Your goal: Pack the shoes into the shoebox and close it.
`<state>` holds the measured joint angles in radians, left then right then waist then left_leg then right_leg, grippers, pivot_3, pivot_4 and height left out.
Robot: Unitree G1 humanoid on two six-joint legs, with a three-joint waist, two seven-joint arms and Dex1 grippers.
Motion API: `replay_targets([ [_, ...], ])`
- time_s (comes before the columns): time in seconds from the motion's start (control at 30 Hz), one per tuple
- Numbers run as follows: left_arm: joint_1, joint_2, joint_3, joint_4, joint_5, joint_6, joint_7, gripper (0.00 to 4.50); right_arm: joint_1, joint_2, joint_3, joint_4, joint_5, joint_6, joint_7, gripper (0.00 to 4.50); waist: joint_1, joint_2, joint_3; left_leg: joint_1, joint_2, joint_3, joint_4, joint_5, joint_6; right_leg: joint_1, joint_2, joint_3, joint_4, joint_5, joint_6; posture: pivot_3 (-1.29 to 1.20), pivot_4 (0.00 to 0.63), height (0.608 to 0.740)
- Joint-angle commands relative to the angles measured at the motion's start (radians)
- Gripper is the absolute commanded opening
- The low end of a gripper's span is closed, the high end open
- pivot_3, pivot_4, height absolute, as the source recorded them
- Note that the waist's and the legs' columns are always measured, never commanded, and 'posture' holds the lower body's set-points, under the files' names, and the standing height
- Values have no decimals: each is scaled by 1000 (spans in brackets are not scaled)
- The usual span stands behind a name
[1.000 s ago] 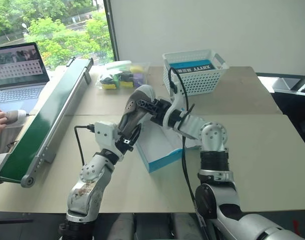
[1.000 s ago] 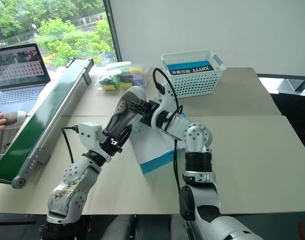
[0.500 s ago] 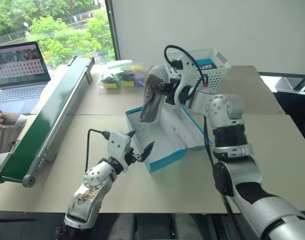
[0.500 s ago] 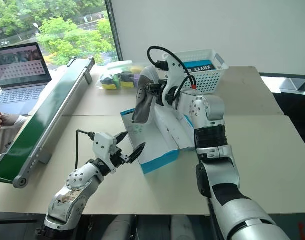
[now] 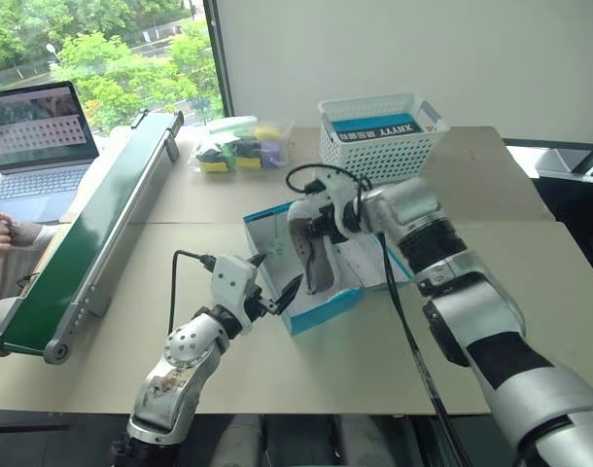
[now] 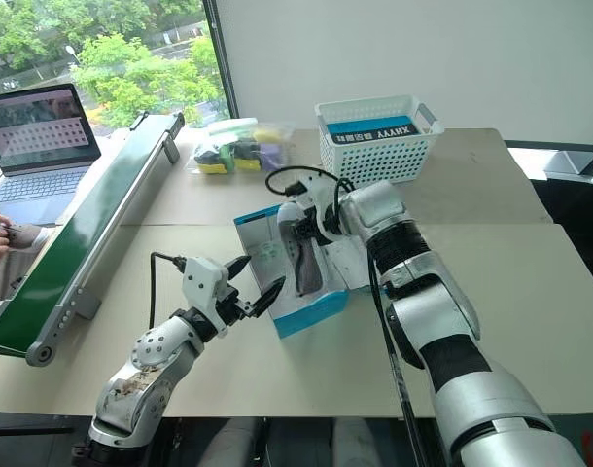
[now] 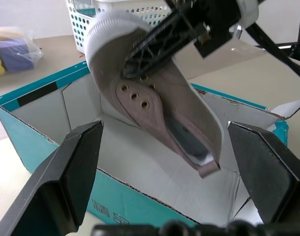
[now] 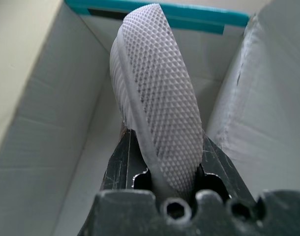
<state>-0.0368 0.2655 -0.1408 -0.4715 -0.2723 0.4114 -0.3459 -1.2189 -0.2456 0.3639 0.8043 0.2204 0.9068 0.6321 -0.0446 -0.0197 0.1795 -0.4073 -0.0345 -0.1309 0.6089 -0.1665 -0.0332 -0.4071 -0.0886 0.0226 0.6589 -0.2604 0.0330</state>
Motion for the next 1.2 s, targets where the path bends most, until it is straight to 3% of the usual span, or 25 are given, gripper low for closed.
replay_targets([
  [0.03,3,-4,0,-42,11,-30,-1,4315,-54,22,39,110,-110,-138,30,440,0,0,0,0,0,0,0,0,0,0,0,0,0,0,0,0,150,729],
  [0.13,7,-5,0,-44,14,-30,0,4315,-72,44,61,174,-173,-197,52,440,-1,0,0,1,0,0,0,0,0,1,0,0,1,0,0,0,150,729],
  [0.27,11,-5,1,-49,18,-30,3,4315,-96,72,-1,214,-186,-213,24,440,-1,0,0,2,0,0,0,0,0,1,0,0,2,0,0,0,150,729],
  [0.33,13,-7,2,-50,20,-30,4,4363,-101,79,-31,213,-185,-211,14,1431,0,0,0,2,0,0,1,0,0,1,0,0,2,0,0,0,150,729],
  [0.53,19,-5,12,-57,19,-29,2,4363,-117,87,-77,163,-189,-174,19,3389,-1,0,0,1,0,0,0,0,0,0,0,0,2,0,0,0,150,729],
  [0.83,26,14,115,-65,6,-26,20,4363,-113,60,-173,-54,-185,-122,-73,3389,-1,0,0,1,0,0,0,0,0,0,0,0,2,0,0,0,150,729],
  [1.0,74,22,296,-13,16,-88,77,4363,-39,74,-248,-321,-131,-81,-119,3389,-3,0,0,1,0,0,-1,0,0,-1,0,1,3,0,0,0,150,729],
  [1.2,160,75,568,76,-29,-134,88,4363,236,49,-252,-769,27,-155,61,3389,0,-1,-1,1,0,0,0,0,0,-1,-1,0,2,0,0,0,150,729],
])
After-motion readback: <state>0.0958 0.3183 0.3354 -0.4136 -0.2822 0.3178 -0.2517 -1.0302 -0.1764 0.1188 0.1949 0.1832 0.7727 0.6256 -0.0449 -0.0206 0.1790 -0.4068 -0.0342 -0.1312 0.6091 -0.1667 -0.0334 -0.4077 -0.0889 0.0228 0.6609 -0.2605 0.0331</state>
